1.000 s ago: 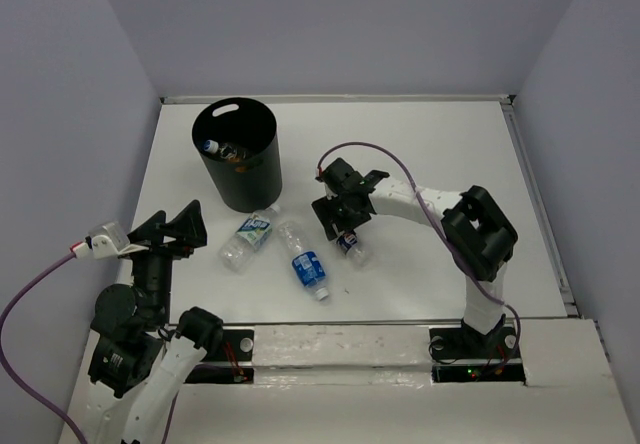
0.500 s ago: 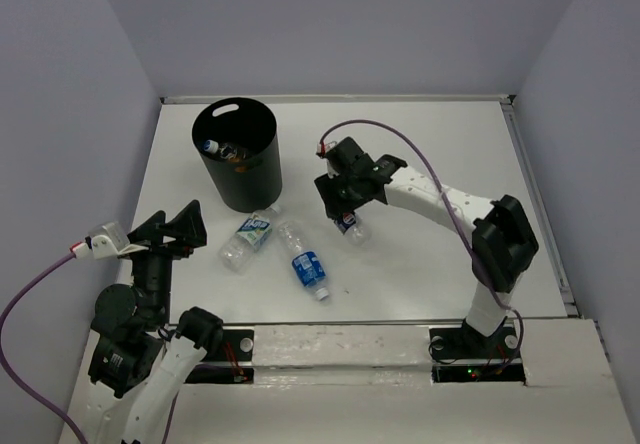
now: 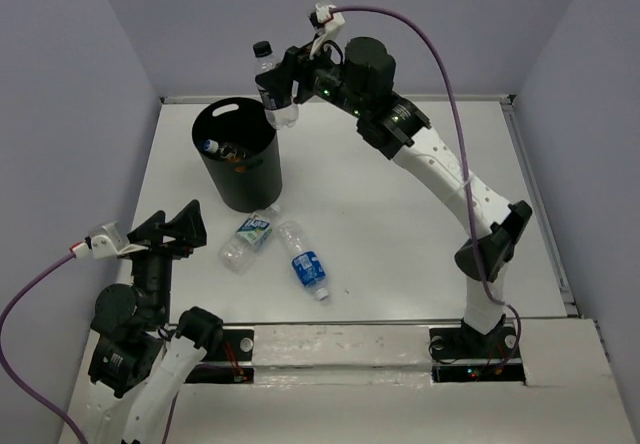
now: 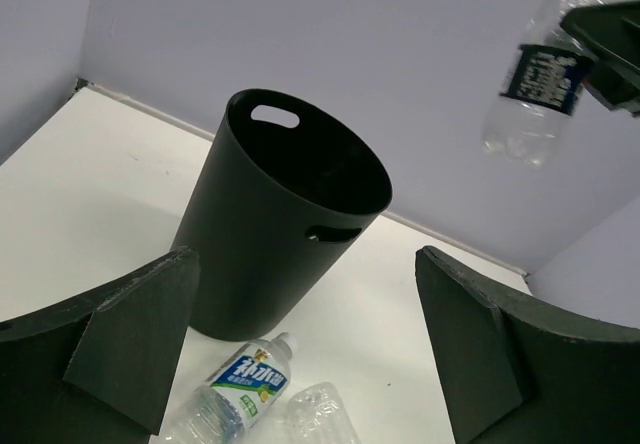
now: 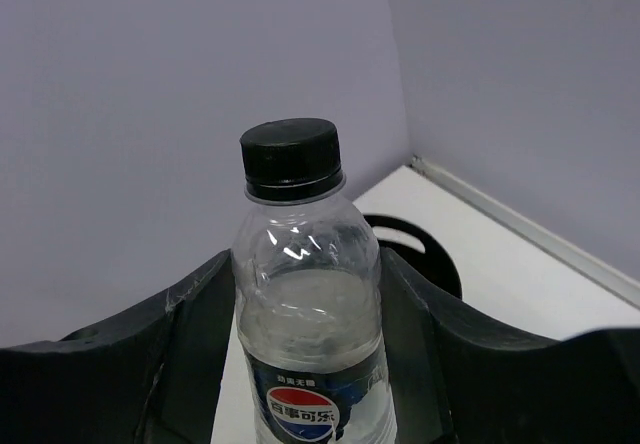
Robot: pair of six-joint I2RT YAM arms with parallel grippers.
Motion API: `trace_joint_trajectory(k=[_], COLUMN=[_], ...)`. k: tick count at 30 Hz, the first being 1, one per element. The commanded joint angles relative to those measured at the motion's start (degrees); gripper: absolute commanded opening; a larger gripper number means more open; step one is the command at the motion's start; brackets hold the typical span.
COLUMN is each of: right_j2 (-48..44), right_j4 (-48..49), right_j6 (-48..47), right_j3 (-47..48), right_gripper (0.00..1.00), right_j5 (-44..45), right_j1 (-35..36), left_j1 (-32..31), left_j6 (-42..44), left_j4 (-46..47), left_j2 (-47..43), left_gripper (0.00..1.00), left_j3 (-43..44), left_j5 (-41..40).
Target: Put the plastic bottles in the bin
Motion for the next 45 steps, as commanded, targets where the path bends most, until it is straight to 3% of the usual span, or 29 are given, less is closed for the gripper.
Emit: trace_joint_trajectory(k=[1, 4, 7, 11, 12, 17, 24, 30, 38, 45], right_j2=[11.59, 18.97, 23.02, 24.71, 24.27, 15.67, 2.57, -5.17, -4.13, 2.71], right_j4=[7.70, 15.39, 16.67, 15.26, 14.56, 10.96, 1.92, -6.88, -11.99, -9.53], right_j6=[4.00, 8.39, 9.98, 6.22, 5.42, 3.48, 2.52, 1.37, 7.43, 8.67], right_j3=[10.46, 15.50, 19.09, 21.22, 21.04, 11.66, -9.78, -31.22, -40.12, -39.17], right_gripper=[0.36, 0.37, 0.38, 0.81, 0.84, 0.86, 0.80, 0.93, 0.96, 0.96], right_j5=[-3.86, -5.18, -3.69, -3.60, -3.17, -0.10, 2.28, 11.93, 19.69, 20.05], right_j1=[-0.21, -0.21, -0.21, 1.71, 1.72, 1.72, 1.72, 5.93, 12.00, 14.37], left_j1=[0.25, 0.25, 0.16, 0.07, 0.07, 0.07, -0.02, -0.02, 0.07, 0.25], left_j6=[0.73, 0.65, 0.56, 0.56, 0.56, 0.56, 0.65, 0.74, 0.56, 0.30], left_j4=[2.15, 2.06, 2.06, 2.15, 2.06, 2.24, 2.32, 2.85, 2.76, 2.41], left_j2=[0.26, 0.26, 0.43, 0.26, 0.34, 0.34, 0.61, 0.87, 1.14, 1.05], left_gripper=[0.99, 0.99, 0.99, 0.99, 0.99, 0.99, 0.99, 0.99, 0.99, 0.99], left_j3=[0.31, 0.40, 0.40, 0.40, 0.40, 0.22, 0.22, 0.22, 0.22, 0.22], left_j5=[-0.90, -1.33, -1.16, -1.16, -1.16, -0.98, -0.81, -0.28, -0.02, 0.25])
